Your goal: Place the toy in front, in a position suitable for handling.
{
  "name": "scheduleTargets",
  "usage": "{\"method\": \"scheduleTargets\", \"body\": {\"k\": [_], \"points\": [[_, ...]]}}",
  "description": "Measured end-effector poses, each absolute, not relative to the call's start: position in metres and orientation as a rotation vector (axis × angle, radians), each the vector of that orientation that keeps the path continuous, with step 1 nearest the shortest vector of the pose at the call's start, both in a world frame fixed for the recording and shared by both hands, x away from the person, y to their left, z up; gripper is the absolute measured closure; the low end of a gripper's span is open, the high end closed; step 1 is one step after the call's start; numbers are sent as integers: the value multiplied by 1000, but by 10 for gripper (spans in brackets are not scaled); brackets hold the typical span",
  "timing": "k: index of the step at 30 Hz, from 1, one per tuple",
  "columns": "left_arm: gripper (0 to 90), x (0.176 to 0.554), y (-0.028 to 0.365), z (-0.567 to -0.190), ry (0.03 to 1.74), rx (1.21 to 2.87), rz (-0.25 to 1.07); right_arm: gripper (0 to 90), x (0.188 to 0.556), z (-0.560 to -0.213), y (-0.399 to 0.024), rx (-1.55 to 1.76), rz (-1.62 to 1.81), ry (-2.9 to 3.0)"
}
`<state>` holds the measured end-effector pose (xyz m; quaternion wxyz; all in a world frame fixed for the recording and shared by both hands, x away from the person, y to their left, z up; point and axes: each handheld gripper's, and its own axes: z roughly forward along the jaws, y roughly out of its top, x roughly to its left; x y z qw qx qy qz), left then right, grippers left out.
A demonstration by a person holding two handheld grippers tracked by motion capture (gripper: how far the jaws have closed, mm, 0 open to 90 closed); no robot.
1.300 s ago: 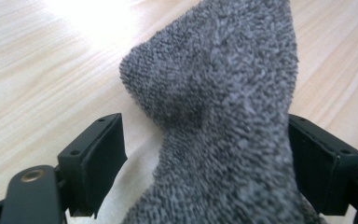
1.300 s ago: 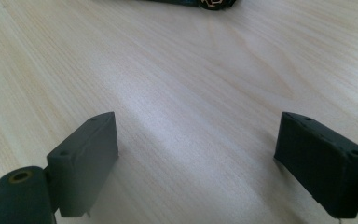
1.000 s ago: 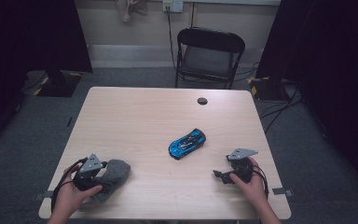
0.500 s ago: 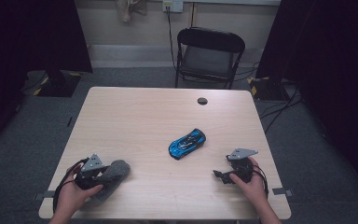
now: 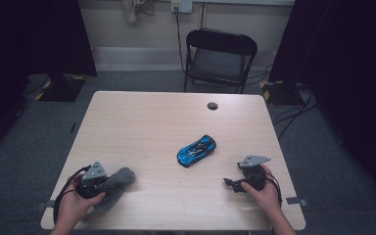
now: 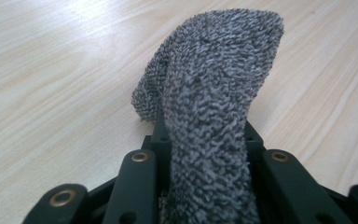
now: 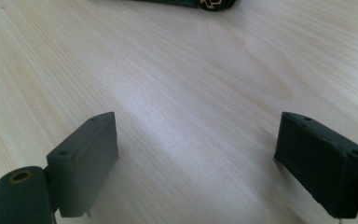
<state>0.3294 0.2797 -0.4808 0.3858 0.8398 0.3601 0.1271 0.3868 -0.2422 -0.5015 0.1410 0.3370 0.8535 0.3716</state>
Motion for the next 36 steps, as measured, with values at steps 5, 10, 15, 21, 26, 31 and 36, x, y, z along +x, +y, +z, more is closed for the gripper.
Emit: {"method": "scheduleTargets", "body": {"k": [5, 10, 15, 21, 26, 31, 36], "points": [[659, 329, 278, -483, 911, 2149, 321, 123, 387, -502, -242, 973, 1073, 2465], [662, 329, 277, -484, 910, 2146, 318, 124, 387, -502, -242, 972, 1073, 2465], [427, 330, 274, -484, 900, 2151, 366, 123, 387, -502, -242, 972, 1073, 2465], [207, 331, 270, -470, 896, 2128, 348, 124, 387, -502, -242, 972, 1073, 2465], [196, 339, 259, -450, 873, 2073, 341, 124, 387, -502, -242, 972, 1073, 2465], [179, 355, 228, -439, 814, 2074, 348, 123, 387, -502, -242, 973, 1073, 2464], [179, 368, 193, -433, 749, 2096, 316, 123, 387, -502, -242, 972, 1073, 2465]]}}
